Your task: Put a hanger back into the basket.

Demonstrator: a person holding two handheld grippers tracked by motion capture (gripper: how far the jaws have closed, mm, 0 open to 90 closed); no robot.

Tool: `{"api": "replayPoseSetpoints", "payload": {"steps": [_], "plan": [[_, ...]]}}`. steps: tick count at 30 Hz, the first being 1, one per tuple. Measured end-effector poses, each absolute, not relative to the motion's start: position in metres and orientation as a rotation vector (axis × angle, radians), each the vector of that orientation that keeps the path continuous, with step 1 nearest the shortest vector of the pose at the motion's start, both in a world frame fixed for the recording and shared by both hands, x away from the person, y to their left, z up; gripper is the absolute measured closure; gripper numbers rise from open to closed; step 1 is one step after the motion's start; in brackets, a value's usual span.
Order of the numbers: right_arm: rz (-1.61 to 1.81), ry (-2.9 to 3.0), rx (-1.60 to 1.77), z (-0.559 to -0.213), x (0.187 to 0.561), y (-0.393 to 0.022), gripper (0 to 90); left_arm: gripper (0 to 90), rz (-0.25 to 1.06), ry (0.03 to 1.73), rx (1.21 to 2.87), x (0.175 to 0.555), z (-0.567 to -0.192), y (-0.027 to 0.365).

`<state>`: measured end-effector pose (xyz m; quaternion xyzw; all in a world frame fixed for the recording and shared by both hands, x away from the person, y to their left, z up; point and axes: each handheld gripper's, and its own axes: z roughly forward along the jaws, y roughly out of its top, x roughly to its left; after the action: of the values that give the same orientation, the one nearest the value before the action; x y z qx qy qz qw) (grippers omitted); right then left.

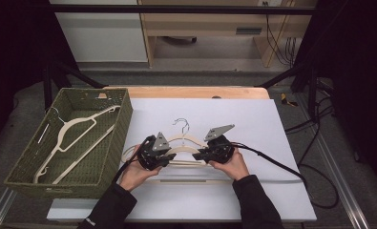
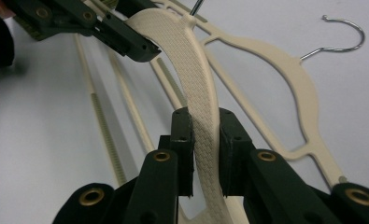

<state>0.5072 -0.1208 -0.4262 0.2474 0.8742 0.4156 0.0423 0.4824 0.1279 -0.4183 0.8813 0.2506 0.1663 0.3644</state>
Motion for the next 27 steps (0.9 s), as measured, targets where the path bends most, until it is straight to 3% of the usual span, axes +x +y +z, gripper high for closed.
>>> {"api": "replayPoseSetpoints", "payload": {"steps": [6, 13, 20, 27], "plan": [[1.319, 2.724, 0.66, -0.414, 0.492, -0.128, 83.0, 48.0, 0.373, 0.637, 2.181, 0.467, -0.4, 0.143], [1.426, 2.727, 0.613, -0.397, 0.471, -0.139, 87.1, 33.5, 0.337, 0.612, 2.118, 0.452, -0.388, 0.154], [1.471, 2.722, 0.513, -0.381, 0.458, -0.145, 87.2, 32.8, 0.304, 0.565, 2.121, 0.449, -0.383, 0.151], [1.455, 2.758, 0.453, -0.38, 0.453, -0.138, 87.2, 50.3, 0.273, 0.495, 2.177, 0.449, -0.382, 0.139]]}}
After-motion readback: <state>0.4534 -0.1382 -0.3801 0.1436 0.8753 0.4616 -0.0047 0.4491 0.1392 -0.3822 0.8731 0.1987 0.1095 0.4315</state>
